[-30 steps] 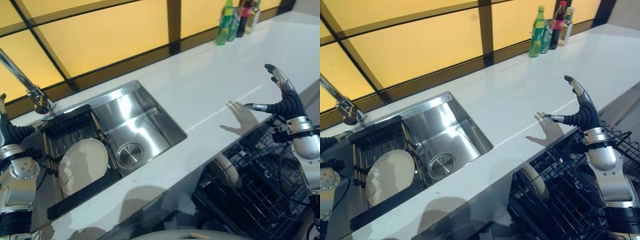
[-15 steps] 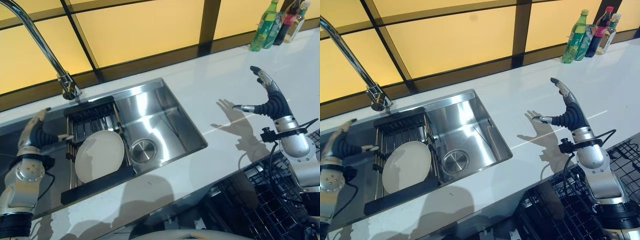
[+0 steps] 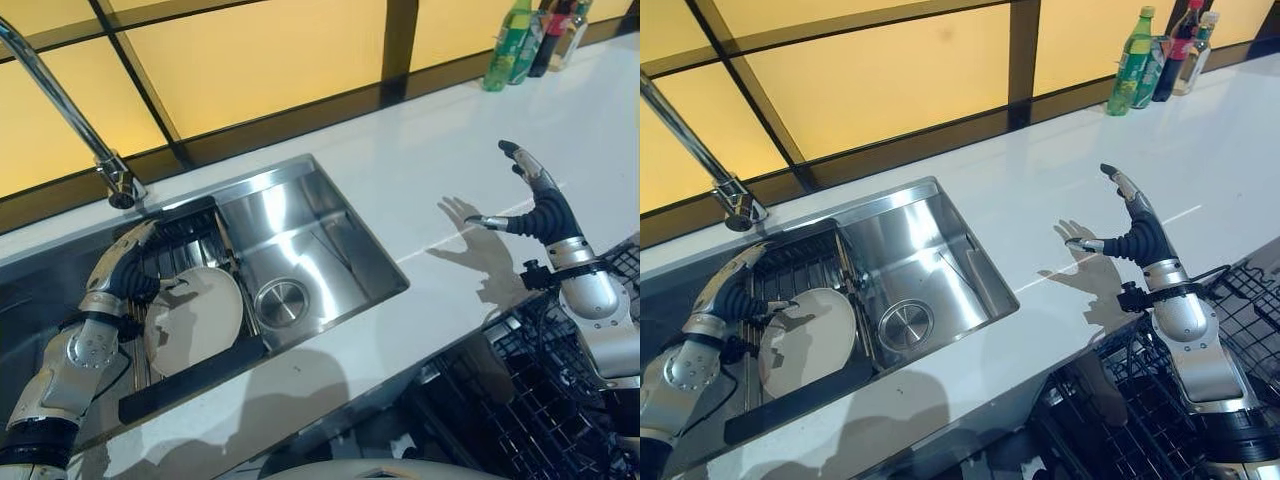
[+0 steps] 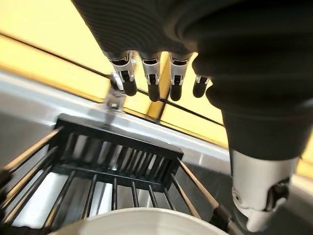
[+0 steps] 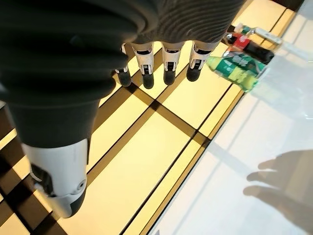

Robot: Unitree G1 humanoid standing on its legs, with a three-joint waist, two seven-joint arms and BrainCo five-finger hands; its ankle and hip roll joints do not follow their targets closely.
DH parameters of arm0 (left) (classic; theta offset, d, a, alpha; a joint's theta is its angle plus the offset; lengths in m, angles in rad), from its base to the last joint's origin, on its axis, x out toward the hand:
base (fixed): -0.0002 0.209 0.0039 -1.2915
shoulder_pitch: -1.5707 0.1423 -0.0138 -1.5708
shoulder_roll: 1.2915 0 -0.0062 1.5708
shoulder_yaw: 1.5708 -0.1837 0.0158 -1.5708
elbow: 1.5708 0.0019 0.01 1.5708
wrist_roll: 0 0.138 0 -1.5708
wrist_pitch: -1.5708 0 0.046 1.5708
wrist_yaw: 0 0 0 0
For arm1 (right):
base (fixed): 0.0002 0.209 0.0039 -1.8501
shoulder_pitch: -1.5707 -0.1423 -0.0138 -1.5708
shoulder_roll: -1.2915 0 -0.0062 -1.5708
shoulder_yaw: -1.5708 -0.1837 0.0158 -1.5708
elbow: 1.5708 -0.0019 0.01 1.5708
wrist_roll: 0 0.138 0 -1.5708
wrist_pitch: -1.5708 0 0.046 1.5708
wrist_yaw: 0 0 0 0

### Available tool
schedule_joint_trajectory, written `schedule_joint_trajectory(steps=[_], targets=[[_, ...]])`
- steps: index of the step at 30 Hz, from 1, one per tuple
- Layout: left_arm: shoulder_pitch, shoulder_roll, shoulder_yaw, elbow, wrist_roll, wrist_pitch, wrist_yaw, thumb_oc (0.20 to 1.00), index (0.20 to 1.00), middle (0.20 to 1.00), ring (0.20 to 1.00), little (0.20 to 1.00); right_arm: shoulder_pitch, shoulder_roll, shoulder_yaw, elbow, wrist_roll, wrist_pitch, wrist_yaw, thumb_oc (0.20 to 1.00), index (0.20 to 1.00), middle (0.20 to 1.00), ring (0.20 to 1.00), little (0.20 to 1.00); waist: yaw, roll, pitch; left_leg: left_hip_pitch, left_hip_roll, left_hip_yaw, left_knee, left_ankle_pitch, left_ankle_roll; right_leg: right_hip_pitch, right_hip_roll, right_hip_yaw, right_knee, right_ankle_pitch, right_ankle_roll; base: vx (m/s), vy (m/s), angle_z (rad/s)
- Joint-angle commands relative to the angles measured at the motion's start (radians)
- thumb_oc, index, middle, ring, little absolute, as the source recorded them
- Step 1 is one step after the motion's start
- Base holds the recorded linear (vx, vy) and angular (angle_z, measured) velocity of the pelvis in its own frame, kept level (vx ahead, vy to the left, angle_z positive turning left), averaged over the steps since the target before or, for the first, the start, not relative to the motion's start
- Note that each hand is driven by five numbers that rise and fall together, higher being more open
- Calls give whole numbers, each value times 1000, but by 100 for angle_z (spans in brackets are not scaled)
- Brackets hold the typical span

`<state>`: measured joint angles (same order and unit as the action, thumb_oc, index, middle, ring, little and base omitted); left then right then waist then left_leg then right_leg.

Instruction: Pick up plates and place into dishwasher.

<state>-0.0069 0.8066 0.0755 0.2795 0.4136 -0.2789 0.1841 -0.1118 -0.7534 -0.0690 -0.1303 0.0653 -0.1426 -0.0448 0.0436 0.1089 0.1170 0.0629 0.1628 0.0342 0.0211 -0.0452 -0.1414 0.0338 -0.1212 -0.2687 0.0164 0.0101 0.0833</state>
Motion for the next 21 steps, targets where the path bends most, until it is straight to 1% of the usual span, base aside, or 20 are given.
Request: schedule_joint_trajectory(steps=[1,4,5,7,9,11,12,15,17,18,21], targets=[[-91,130,-41,6,98,-35,96,1000,1000,1000,1000,1000,-5,-35,-8,-42,44,-51,-17,1000,1000,1000,1000,1000,-20,-50,-26,-85,-16,23,-2,63,7,21,-91,58,81,-95,49,114,45,-7],[-117,166,-104,23,228,-8,116,1000,1000,1000,1000,1000,-8,-53,-10,-44,57,-47,-16,1000,1000,1000,1000,1000,-31,-43,-17,-92,-22,27,8,59,9,6,-102,65,89,-90,56,52,41,-8],[-125,179,-127,37,245,9,108,1000,1000,1000,1000,1000,-11,-59,-9,-42,62,-49,-16,1000,1000,1000,1000,1000,-34,-41,-14,-94,-23,28,10,58,10,1,-106,67,92,-88,59,32,54,-4],[-143,208,-198,111,273,64,80,1000,1000,1000,1000,1000,-33,-89,3,-33,80,-49,-18,1000,1000,1000,1000,1000,-50,-30,1,-101,-30,31,17,56,12,-15,-115,79,99,-84,64,34,85,-1],[-151,215,-226,143,272,88,66,1000,1000,1000,1000,1000,-41,-100,6,-29,82,-47,-19,1000,1000,1000,1000,1000,-54,-27,8,-103,-34,32,20,55,14,-21,-120,86,102,-82,66,35,67,1],[-149,206,-247,185,277,114,68,1000,1000,1000,1000,1000,-54,-118,16,-22,89,-41,-21,1000,1000,1000,1000,1000,-63,-26,18,-106,-39,34,26,53,16,-26,-125,97,102,-78,69,59,64,0],[-148,200,-249,203,255,121,56,1000,1000,1000,1000,1000,-55,-122,17,-19,90,-42,-20,1000,1000,1000,1000,1000,-67,-27,23,-107,-40,37,28,53,17,-28,-126,103,101,-77,69,52,44,-2],[-138,177,-241,235,248,121,31,1000,1000,1000,1000,1000,-52,-125,14,-19,90,-43,-17,1000,1000,1000,1000,1000,-68,-27,31,-110,-42,37,32,51,20,-31,-128,108,101,-76,70,47,37,-4],[-137,152,-241,275,245,146,-25,1000,1000,1000,1000,1000,-56,-124,12,-24,86,-39,-8,1000,1000,1000,1000,1000,-71,-27,39,-116,-43,35,38,51,21,-38,-129,112,106,-76,70,15,44,-1],[-141,136,-252,304,239,170,-69,1000,1000,1000,1000,1000,-67,-123,18,-25,82,-35,-6,1000,1000,1000,1000,1000,-73,-26,45,-121,-44,35,40,51,22,-44,-130,115,108,-76,69,-14,46,-1],[-144,118,-275,350,222,222,-152,1000,1000,1000,1000,1000,-94,-131,29,-28,78,-21,-11,1000,1000,1000,1000,1000,-77,-24,62,-129,-46,33,45,51,24,-55,-131,125,113,-75,69,-29,33,-6]])
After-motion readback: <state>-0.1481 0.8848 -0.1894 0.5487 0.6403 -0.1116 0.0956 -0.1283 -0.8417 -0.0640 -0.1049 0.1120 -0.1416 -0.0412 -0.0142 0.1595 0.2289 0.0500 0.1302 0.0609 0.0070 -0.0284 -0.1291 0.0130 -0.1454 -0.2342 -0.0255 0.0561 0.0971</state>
